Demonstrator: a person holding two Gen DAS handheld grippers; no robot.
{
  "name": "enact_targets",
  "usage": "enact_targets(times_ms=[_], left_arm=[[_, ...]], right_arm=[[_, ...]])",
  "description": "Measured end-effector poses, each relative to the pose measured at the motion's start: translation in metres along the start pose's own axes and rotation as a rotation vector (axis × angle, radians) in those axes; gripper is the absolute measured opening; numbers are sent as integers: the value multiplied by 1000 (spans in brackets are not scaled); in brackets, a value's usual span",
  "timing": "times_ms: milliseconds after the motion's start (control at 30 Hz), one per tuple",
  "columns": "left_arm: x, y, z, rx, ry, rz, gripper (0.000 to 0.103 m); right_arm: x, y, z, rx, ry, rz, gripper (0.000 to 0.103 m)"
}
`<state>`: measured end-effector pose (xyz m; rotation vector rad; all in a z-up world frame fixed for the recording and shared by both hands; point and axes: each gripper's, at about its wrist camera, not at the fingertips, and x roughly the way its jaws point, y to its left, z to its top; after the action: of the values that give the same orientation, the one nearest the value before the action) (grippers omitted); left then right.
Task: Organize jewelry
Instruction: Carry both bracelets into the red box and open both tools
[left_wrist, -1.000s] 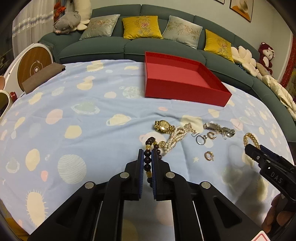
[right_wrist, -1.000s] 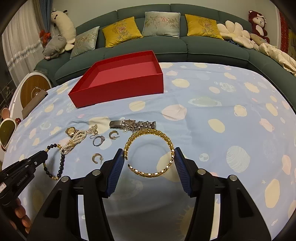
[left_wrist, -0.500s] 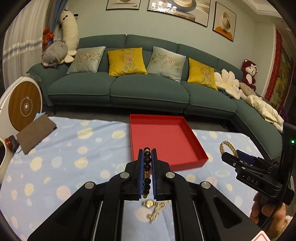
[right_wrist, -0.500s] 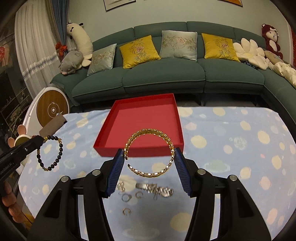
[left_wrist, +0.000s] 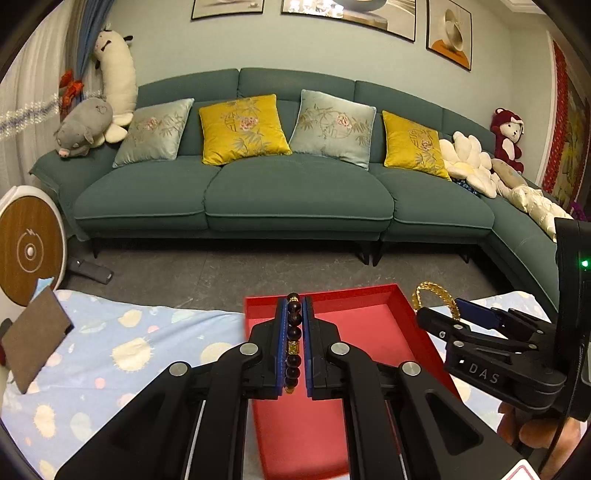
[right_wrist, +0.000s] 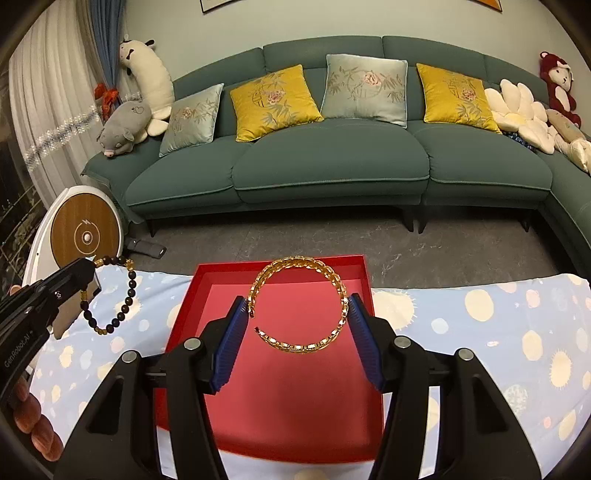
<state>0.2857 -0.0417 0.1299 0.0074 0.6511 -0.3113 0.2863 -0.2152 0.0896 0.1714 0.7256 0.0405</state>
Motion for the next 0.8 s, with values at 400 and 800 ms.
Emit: enact_targets(times_ms=[400,800], left_arm=[[110,11,-16,-58,147,48,5],[107,30,-30,-152,150,85,37]], right_arm=[[89,-22,-6,37,130,-48,54],[82,-35,-23,46,113,-43,70]])
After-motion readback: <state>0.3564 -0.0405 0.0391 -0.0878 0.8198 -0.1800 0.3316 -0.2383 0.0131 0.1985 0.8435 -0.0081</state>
